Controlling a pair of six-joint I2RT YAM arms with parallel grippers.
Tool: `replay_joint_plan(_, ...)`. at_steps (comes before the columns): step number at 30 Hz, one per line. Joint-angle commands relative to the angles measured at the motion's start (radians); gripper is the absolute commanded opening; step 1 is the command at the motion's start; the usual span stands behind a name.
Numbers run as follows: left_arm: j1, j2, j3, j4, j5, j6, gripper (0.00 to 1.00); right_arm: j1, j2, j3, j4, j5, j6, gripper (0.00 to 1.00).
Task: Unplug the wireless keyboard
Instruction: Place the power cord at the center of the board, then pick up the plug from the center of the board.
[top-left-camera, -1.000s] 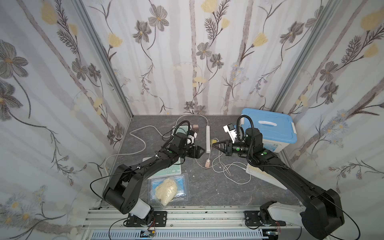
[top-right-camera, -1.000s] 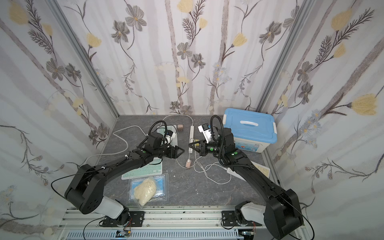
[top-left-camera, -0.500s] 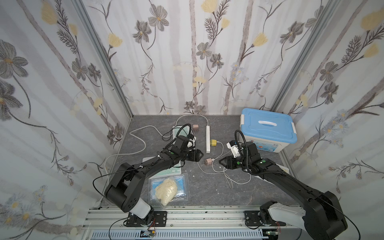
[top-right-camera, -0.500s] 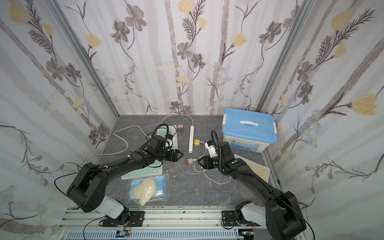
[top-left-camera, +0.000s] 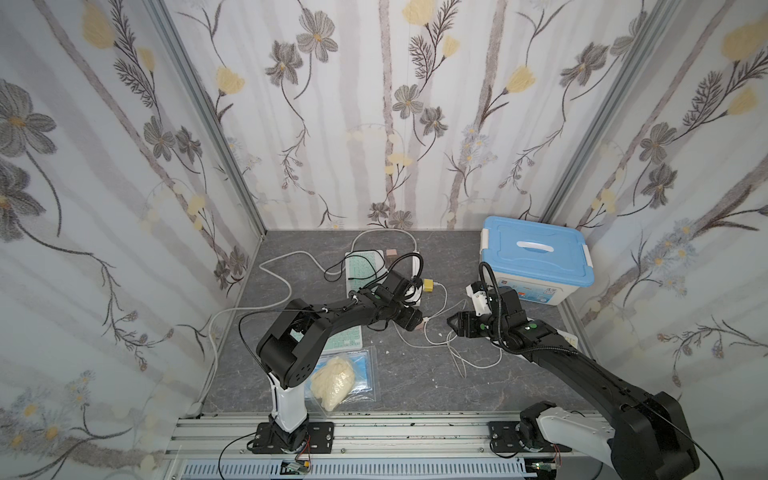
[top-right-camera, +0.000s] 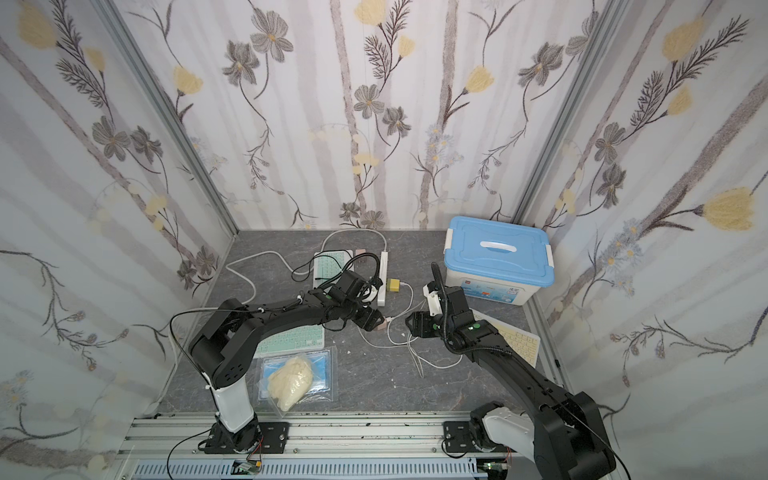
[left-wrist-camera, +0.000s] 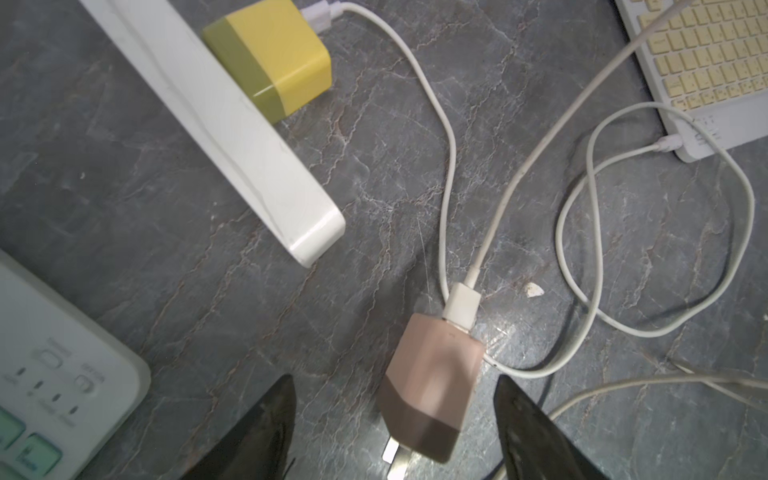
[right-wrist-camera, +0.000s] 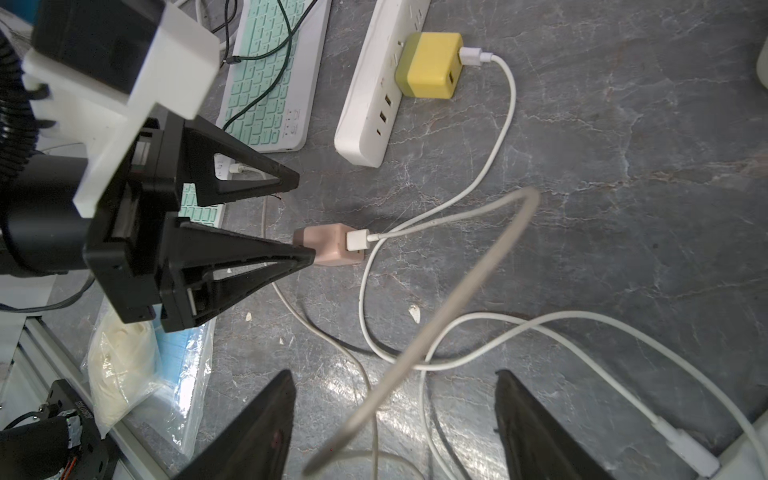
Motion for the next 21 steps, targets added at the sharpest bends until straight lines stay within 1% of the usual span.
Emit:
replay_joint_plan(1,-0.015,0.013,0.022,-0.031,0.036,0.102,0.73,-0.015,-0.022,-0.011,0.018,-0.019,0.008,0.77)
replay_joint_plan(3,-0.021,0.022,0.025,-0.039,0.045,0.111,0.69,-0.025,-0.032,-0.012,0.021,-0.040,0.008,0.76)
replay_joint_plan(8,-0.039,0.092,0.088,-0.118,0.011,0.140,0.63,-0.042,-0.057,-0.006,0.025,-0.075,0.010,0.77)
replay_joint_plan(11,-0.046,0.116,0.106,-0.127,-0.011,0.149,0.58,-0.048,-0.082,0.005,0.015,-0.082,0.010,0.77)
replay_joint_plan(14,-0.046,0.113,0.111,-0.128,-0.024,0.150,0.47,-0.056,-0.116,0.015,-0.005,-0.081,0.009,0.78)
replay_joint_plan(18,-0.044,0.085,0.111,-0.146,-0.024,0.164,0.38,-0.075,-0.158,0.022,-0.044,-0.055,0.008,0.78)
replay_joint_plan(21,-0.045,0.060,0.113,-0.180,-0.037,0.186,0.26,-0.098,-0.192,0.021,-0.066,-0.028,0.016,0.78)
